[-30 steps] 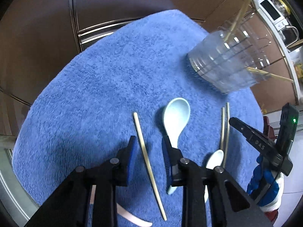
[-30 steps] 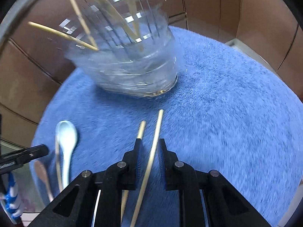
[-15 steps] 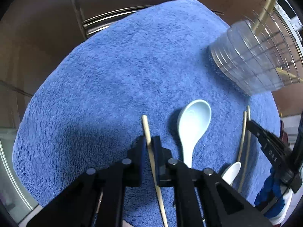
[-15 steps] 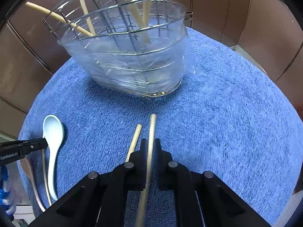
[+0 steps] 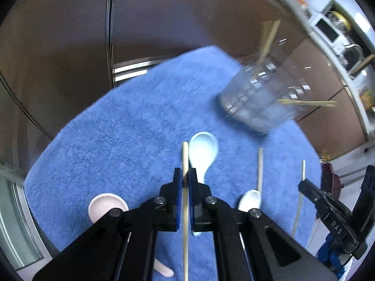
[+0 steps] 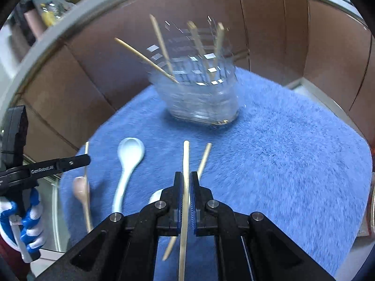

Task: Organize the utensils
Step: 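Close the left tool on a wooden chopstick while the right tool grasps another, then lift both held chopsticks up over the glass holder, then open both tools to drop the chopsticks into the glass holder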

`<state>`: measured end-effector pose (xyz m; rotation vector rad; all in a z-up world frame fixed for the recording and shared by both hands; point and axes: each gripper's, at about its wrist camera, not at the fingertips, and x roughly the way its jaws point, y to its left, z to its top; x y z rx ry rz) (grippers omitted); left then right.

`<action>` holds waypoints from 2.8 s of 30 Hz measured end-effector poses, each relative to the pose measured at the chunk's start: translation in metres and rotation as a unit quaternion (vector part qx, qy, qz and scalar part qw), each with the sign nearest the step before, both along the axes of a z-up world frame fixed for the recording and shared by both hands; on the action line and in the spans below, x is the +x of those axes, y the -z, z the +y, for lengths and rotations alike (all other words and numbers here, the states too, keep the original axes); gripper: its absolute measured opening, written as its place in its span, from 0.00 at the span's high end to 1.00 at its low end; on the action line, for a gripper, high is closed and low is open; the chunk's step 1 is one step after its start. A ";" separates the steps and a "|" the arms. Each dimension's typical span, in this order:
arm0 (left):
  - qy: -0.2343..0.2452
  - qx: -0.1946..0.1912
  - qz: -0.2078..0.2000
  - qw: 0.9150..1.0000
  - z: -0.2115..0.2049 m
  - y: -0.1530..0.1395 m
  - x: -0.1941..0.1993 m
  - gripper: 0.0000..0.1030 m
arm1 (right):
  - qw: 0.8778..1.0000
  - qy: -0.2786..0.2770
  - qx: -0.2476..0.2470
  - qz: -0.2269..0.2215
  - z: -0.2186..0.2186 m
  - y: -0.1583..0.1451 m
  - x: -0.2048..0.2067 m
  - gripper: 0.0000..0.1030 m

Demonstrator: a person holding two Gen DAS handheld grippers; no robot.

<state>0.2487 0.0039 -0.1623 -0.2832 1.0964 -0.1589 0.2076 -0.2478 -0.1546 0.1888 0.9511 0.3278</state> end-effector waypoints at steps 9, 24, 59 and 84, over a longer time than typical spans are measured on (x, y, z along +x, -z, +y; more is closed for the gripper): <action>0.035 -0.009 -0.104 0.994 -0.014 -0.056 -0.054 0.96 | 0.994 -0.009 0.043 -0.100 0.014 -0.059 -0.057 0.95; 0.040 -0.065 -0.244 0.967 -0.034 -0.154 -0.026 0.96 | 0.944 0.045 0.026 -0.325 0.031 -0.147 -0.029 0.95; -0.072 -0.023 -0.373 0.925 -0.106 -0.072 0.145 0.79 | 0.885 0.168 -0.088 -0.426 0.021 -0.070 0.101 0.89; -0.048 0.112 -0.395 0.911 -0.071 -0.147 -0.054 0.42 | 0.900 0.198 -0.064 -0.384 0.002 -0.133 -0.069 0.43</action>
